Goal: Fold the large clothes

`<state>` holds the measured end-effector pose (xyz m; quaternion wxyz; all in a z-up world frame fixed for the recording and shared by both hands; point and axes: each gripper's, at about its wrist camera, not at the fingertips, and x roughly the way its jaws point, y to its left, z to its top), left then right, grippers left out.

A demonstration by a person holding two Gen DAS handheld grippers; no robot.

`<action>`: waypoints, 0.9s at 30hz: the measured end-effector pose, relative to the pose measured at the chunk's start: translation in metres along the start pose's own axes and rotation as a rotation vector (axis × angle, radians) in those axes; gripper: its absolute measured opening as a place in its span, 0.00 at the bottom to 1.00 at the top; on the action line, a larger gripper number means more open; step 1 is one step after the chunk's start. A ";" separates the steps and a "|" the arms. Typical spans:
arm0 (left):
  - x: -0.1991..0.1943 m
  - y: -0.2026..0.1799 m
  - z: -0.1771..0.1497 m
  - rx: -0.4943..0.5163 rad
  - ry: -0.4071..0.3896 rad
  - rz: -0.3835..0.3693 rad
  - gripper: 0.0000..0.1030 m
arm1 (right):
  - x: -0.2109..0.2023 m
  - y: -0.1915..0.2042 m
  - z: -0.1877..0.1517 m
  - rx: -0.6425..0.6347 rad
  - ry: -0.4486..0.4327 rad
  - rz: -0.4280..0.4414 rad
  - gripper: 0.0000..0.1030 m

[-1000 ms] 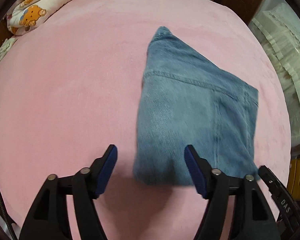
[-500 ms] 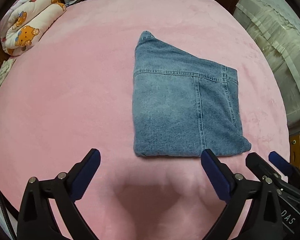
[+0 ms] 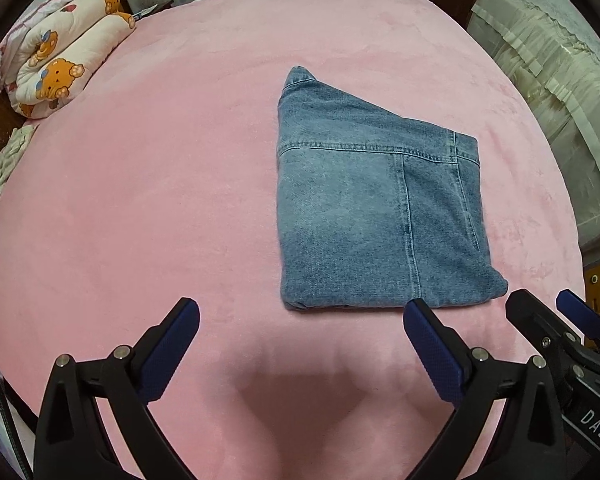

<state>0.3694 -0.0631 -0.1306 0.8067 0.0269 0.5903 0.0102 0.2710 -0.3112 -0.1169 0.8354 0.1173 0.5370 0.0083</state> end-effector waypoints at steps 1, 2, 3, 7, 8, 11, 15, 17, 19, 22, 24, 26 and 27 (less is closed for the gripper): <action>0.000 0.001 0.000 0.002 0.000 -0.001 0.98 | 0.001 0.000 0.000 0.001 0.002 0.001 0.88; 0.001 0.002 0.000 -0.001 0.002 -0.003 0.98 | 0.002 0.000 -0.001 0.002 0.004 0.002 0.88; 0.002 0.002 0.001 -0.003 0.004 -0.007 0.98 | 0.003 0.000 -0.001 0.006 0.006 0.003 0.88; 0.015 0.003 0.001 -0.005 0.042 -0.021 0.98 | 0.014 -0.008 -0.004 0.030 0.030 0.022 0.88; 0.022 0.003 0.000 -0.005 0.065 -0.028 0.98 | 0.017 -0.011 -0.005 0.041 0.039 0.030 0.88; 0.040 0.004 -0.001 -0.008 0.115 -0.035 0.98 | 0.032 -0.028 -0.008 0.108 0.078 0.053 0.88; 0.070 0.010 0.001 -0.010 0.175 -0.028 0.98 | 0.058 -0.055 -0.012 0.214 0.136 0.087 0.88; 0.088 0.016 0.004 -0.022 0.203 -0.056 0.98 | 0.075 -0.076 -0.011 0.277 0.158 0.115 0.88; 0.101 0.023 0.008 -0.049 0.217 -0.085 0.98 | 0.095 -0.098 -0.009 0.329 0.177 0.142 0.88; 0.124 0.038 0.018 -0.098 0.227 -0.102 0.98 | 0.121 -0.129 -0.001 0.394 0.190 0.204 0.88; 0.137 0.047 0.024 -0.126 0.234 -0.140 0.97 | 0.138 -0.144 0.006 0.414 0.188 0.280 0.88; 0.150 0.055 0.031 -0.153 0.245 -0.204 0.95 | 0.167 -0.157 0.015 0.413 0.227 0.372 0.88; 0.155 0.058 0.033 -0.159 0.249 -0.226 0.95 | 0.177 -0.161 0.019 0.417 0.244 0.398 0.88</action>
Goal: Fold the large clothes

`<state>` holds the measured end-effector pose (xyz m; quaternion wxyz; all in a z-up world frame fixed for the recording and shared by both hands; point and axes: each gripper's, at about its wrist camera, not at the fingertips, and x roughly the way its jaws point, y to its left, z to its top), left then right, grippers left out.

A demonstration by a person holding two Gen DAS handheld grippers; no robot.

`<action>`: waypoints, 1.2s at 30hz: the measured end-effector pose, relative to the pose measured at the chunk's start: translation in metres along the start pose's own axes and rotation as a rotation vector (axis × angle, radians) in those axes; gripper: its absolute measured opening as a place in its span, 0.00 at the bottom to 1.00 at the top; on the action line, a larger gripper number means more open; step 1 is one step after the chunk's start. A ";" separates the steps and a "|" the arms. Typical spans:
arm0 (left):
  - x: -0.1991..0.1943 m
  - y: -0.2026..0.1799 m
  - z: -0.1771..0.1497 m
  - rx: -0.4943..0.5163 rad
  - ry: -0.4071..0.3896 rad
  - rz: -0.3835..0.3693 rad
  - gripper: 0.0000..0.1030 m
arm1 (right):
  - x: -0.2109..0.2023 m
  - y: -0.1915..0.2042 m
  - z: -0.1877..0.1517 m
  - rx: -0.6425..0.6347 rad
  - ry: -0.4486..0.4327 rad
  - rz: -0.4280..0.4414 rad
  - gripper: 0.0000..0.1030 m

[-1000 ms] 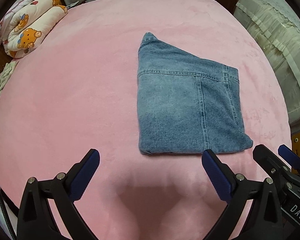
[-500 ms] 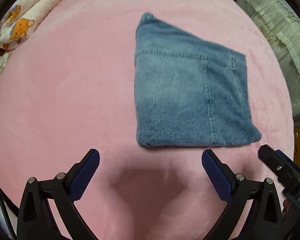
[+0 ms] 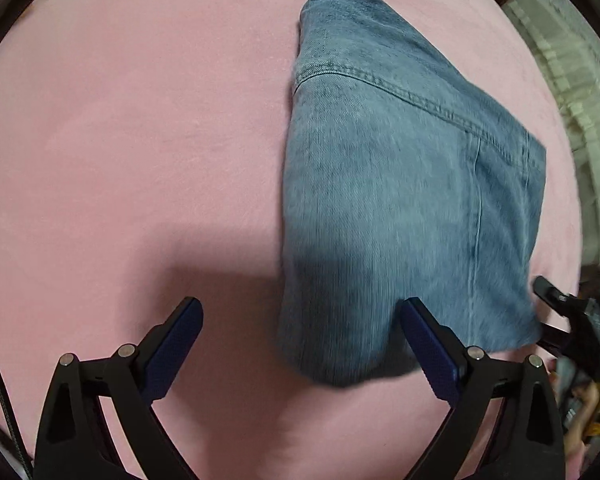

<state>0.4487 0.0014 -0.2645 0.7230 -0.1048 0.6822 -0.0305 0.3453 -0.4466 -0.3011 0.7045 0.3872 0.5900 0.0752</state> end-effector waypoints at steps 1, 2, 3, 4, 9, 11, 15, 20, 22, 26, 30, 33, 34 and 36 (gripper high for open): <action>0.003 0.002 0.004 0.000 0.005 -0.021 0.95 | 0.007 -0.003 0.008 0.000 0.021 0.032 0.88; 0.006 0.005 0.008 0.003 0.007 -0.051 0.95 | 0.013 -0.004 0.017 -0.011 0.039 0.066 0.89; 0.008 0.006 0.011 0.008 0.008 -0.066 0.94 | 0.017 -0.003 0.023 -0.026 0.055 0.091 0.89; 0.010 0.007 0.014 0.018 0.007 -0.077 0.94 | 0.023 -0.001 0.031 -0.047 0.075 0.114 0.89; 0.016 0.004 0.028 0.070 -0.009 -0.106 0.93 | 0.046 0.015 0.057 -0.082 0.123 0.188 0.88; 0.018 0.001 0.035 0.085 -0.010 -0.118 0.91 | 0.056 0.023 0.064 -0.097 0.137 0.202 0.88; 0.025 -0.006 0.046 0.106 -0.020 -0.118 0.91 | 0.073 0.042 0.079 -0.116 0.149 0.255 0.82; 0.032 -0.013 0.060 0.093 -0.028 -0.127 0.82 | 0.081 0.055 0.081 -0.166 0.114 0.148 0.38; 0.034 -0.011 0.060 0.064 -0.041 -0.133 0.75 | 0.078 0.054 0.079 -0.159 0.092 0.179 0.32; 0.022 -0.008 0.053 0.089 -0.080 -0.132 0.59 | 0.069 0.058 0.073 -0.172 0.048 0.180 0.22; 0.011 -0.010 0.050 0.092 -0.092 -0.126 0.52 | 0.056 0.074 0.061 -0.197 -0.023 0.132 0.18; -0.002 -0.013 0.047 0.084 -0.104 -0.124 0.47 | 0.042 0.088 0.048 -0.228 -0.092 0.112 0.17; -0.007 -0.011 0.045 0.086 -0.108 -0.125 0.46 | 0.035 0.096 0.040 -0.265 -0.123 0.092 0.17; -0.019 -0.010 0.041 0.082 -0.119 -0.144 0.44 | 0.028 0.110 0.030 -0.304 -0.154 0.078 0.17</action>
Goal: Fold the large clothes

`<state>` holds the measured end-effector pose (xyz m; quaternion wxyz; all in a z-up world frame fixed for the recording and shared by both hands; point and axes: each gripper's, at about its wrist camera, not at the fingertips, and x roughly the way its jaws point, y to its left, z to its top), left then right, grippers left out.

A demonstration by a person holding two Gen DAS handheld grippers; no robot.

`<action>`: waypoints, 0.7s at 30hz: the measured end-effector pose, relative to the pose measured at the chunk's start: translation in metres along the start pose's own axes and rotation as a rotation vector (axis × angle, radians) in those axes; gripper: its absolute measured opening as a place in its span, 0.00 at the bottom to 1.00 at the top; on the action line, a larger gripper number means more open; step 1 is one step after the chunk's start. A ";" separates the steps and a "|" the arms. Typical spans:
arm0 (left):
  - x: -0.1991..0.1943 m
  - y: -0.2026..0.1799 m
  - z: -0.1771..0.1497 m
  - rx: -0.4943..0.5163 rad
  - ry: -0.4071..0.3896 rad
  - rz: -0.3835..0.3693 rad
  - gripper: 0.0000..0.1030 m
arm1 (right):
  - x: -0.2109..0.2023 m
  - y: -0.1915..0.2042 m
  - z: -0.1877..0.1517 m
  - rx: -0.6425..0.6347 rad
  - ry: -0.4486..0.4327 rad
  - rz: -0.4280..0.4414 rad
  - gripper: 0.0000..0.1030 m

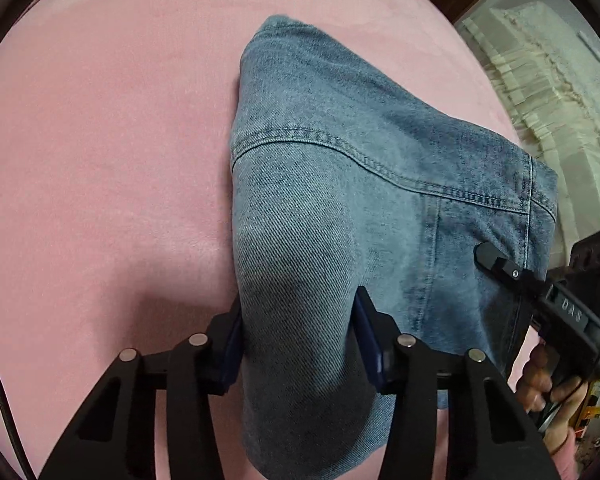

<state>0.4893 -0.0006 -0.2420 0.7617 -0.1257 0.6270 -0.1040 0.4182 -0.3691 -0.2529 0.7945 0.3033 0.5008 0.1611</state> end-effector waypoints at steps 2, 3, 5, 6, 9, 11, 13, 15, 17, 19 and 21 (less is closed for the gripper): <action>-0.014 0.006 -0.007 -0.003 -0.008 -0.008 0.43 | -0.008 0.024 -0.004 -0.049 -0.024 -0.022 0.17; -0.023 0.010 -0.010 0.000 -0.017 -0.011 0.43 | -0.011 0.034 -0.005 -0.071 -0.029 -0.032 0.17; -0.036 0.024 -0.013 -0.009 -0.021 -0.028 0.43 | -0.016 0.058 -0.010 -0.115 -0.032 -0.039 0.17; -0.047 0.035 -0.015 -0.026 -0.023 -0.042 0.43 | -0.017 0.069 -0.013 -0.125 -0.031 -0.036 0.16; -0.076 0.059 -0.020 -0.018 -0.040 -0.033 0.43 | -0.016 0.106 -0.024 -0.158 -0.045 -0.028 0.16; -0.098 0.080 -0.021 -0.007 -0.056 -0.015 0.43 | -0.009 0.134 -0.034 -0.179 -0.049 -0.020 0.16; -0.128 0.112 -0.019 -0.005 -0.080 0.013 0.43 | 0.004 0.169 -0.048 -0.200 -0.056 -0.007 0.16; -0.152 0.138 -0.014 0.006 -0.097 0.048 0.43 | 0.016 0.194 -0.057 -0.190 -0.060 0.018 0.16; -0.175 0.165 -0.009 0.017 -0.119 0.086 0.43 | 0.038 0.228 -0.067 -0.188 -0.064 0.048 0.16; -0.199 0.198 -0.002 0.025 -0.146 0.127 0.43 | 0.064 0.265 -0.076 -0.191 -0.059 0.080 0.16; -0.219 0.231 0.004 0.024 -0.168 0.161 0.43 | 0.084 0.290 -0.083 -0.184 -0.060 0.112 0.16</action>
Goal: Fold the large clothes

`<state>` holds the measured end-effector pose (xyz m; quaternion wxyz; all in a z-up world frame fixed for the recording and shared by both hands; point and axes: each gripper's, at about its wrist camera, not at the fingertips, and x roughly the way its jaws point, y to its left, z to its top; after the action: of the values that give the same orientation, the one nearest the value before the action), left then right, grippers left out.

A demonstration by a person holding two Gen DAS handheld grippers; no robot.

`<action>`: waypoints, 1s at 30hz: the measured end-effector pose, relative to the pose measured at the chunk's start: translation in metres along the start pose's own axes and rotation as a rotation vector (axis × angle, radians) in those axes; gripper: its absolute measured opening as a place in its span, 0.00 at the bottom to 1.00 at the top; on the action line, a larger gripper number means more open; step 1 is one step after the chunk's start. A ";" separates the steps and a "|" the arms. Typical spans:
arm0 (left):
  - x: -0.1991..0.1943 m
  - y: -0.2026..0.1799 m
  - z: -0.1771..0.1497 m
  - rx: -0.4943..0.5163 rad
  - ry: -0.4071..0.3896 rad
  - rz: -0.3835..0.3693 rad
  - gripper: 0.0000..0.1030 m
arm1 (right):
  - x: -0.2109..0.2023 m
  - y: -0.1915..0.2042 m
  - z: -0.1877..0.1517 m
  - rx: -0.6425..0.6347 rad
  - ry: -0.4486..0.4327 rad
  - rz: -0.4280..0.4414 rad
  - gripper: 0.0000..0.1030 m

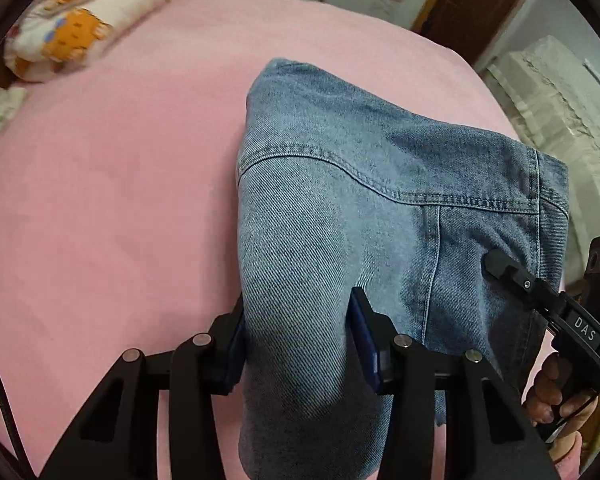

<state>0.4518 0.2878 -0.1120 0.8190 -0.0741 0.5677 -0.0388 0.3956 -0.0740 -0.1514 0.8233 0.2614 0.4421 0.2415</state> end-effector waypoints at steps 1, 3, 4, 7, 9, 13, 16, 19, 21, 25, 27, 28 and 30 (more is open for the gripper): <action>-0.005 0.021 0.005 -0.005 -0.008 0.014 0.43 | 0.018 0.017 -0.002 0.003 -0.003 0.017 0.16; -0.009 0.053 0.014 -0.014 -0.017 0.031 0.43 | 0.046 0.042 -0.003 0.001 -0.008 0.033 0.16; -0.009 0.074 0.020 -0.018 -0.018 0.043 0.43 | 0.066 0.059 -0.004 -0.006 -0.012 0.043 0.16; -0.018 0.100 0.029 -0.034 -0.025 0.067 0.43 | 0.114 0.089 -0.004 -0.016 -0.010 0.065 0.16; -0.025 0.102 0.030 -0.027 -0.043 0.088 0.43 | 0.141 0.101 -0.003 -0.017 -0.010 0.083 0.16; -0.018 0.098 0.032 -0.014 -0.072 0.133 0.43 | 0.203 0.113 -0.009 -0.009 -0.019 0.117 0.16; 0.003 0.112 0.022 -0.037 -0.049 0.135 0.43 | 0.242 0.115 -0.015 -0.002 -0.001 0.110 0.16; 0.037 0.110 0.015 -0.036 -0.016 0.147 0.37 | 0.270 0.109 -0.026 -0.027 0.059 0.040 0.17; 0.042 0.107 0.010 -0.008 -0.036 0.162 0.35 | 0.281 0.104 -0.032 -0.052 0.096 -0.028 0.22; 0.010 0.110 0.004 0.015 -0.171 0.147 0.31 | 0.276 0.074 -0.027 -0.007 0.152 -0.037 0.27; -0.008 0.111 0.002 -0.008 -0.214 0.137 0.31 | 0.271 0.065 -0.022 0.036 0.199 -0.016 0.32; -0.014 0.113 0.002 -0.015 -0.223 0.136 0.32 | 0.262 0.064 -0.020 0.040 0.195 -0.043 0.33; -0.031 0.112 0.003 -0.021 -0.238 0.166 0.32 | 0.241 0.068 -0.017 0.004 0.158 -0.088 0.40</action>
<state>0.4414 0.4027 -0.1008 0.8801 -0.0394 0.4710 0.0439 0.4884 0.1318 -0.2605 0.7952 0.2237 0.5172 0.2238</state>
